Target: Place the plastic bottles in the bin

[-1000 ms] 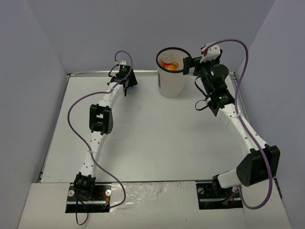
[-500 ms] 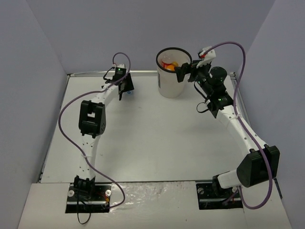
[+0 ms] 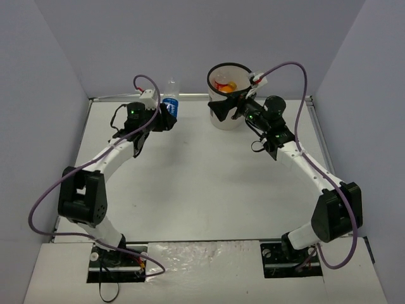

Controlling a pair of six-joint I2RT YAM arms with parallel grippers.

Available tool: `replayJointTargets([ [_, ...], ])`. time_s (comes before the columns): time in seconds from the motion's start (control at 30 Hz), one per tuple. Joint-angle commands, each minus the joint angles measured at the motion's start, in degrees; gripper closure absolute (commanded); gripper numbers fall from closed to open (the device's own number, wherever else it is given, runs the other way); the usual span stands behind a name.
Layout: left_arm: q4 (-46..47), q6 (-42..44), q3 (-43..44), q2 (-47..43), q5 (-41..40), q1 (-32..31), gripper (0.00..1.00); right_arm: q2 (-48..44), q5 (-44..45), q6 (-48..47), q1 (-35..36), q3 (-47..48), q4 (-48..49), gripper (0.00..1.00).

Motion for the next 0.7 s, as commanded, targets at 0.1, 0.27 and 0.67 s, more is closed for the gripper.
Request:
replayJointTargets([
  [0.1, 10.68, 8.04, -13.87, -15.81, 9.20, -6.58, 1.00, 3.47, -3.60, 15.69, 3.67, -3.61, 20.34, 0.00],
  [0.27, 8.99, 11.04, -17.20, -20.93, 2.94, -12.71, 1.00, 7.44, -8.99, 24.24, 4.42, -5.90, 30.21, 0.00],
  [0.67, 6.97, 12.02, -14.87, -25.21, 0.92, -14.31, 1.00, 3.19, 0.00, 15.92, 5.51, -7.70, 16.40, 0.00],
])
